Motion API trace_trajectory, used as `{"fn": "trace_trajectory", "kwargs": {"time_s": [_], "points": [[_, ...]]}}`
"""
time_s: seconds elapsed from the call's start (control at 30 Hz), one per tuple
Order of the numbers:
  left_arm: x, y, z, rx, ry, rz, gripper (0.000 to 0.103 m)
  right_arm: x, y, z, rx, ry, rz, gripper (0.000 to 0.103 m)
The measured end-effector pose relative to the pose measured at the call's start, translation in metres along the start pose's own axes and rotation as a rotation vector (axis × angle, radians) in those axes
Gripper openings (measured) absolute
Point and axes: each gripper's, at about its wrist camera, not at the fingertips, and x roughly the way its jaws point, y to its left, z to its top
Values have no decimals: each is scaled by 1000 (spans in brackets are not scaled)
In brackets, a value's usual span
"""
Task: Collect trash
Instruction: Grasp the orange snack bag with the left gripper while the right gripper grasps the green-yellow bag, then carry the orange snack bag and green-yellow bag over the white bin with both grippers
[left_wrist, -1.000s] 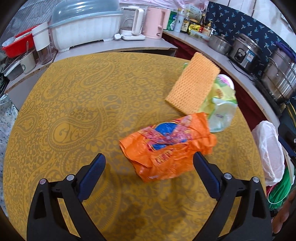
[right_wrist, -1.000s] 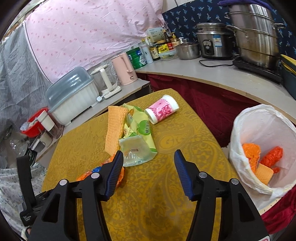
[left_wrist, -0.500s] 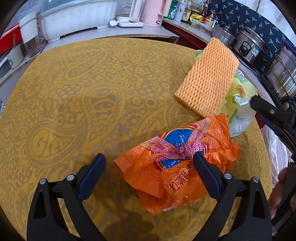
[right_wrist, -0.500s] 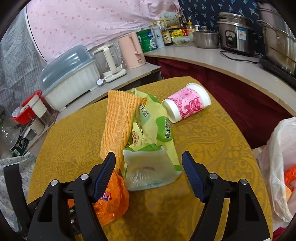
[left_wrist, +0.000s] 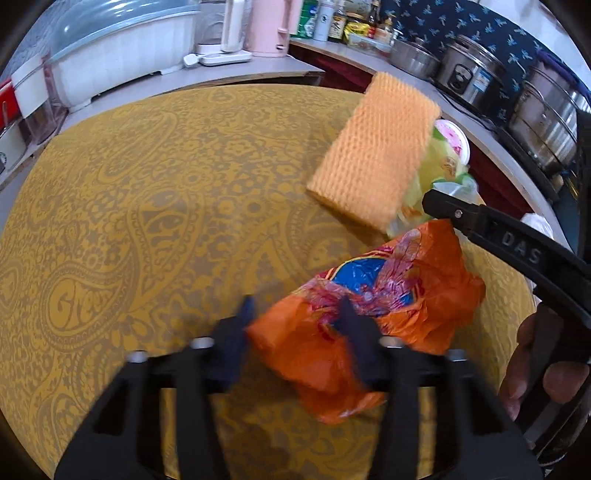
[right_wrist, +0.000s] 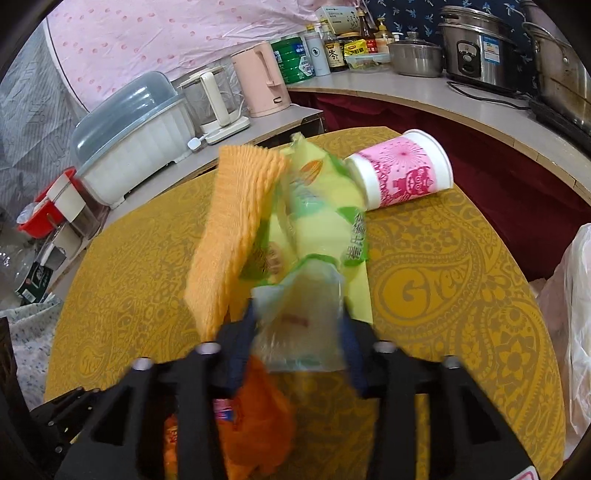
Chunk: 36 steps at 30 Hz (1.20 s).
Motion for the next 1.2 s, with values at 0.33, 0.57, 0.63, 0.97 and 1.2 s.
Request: {"fn": "trace_trajectory", "kwargs": {"time_s": [0.33, 0.57, 0.63, 0.97, 1.2], "points": [[-46, -7, -14, 23, -28, -51, 10, -50, 9, -9, -25, -52, 59, 14], [-87, -5, -22, 6, -77, -45, 9, -101, 15, -10, -28, -142, 86, 14], [-98, -5, -23, 5, -92, -43, 8, -116, 12, -8, -22, -174, 84, 14], [-143, -27, -27, 37, -169, -67, 8, -183, -25, -10, 34, -291, 36, 14], [-165, -55, -30, 71, -197, -117, 7, -217, -67, -24, 90, -337, -22, 14]]}}
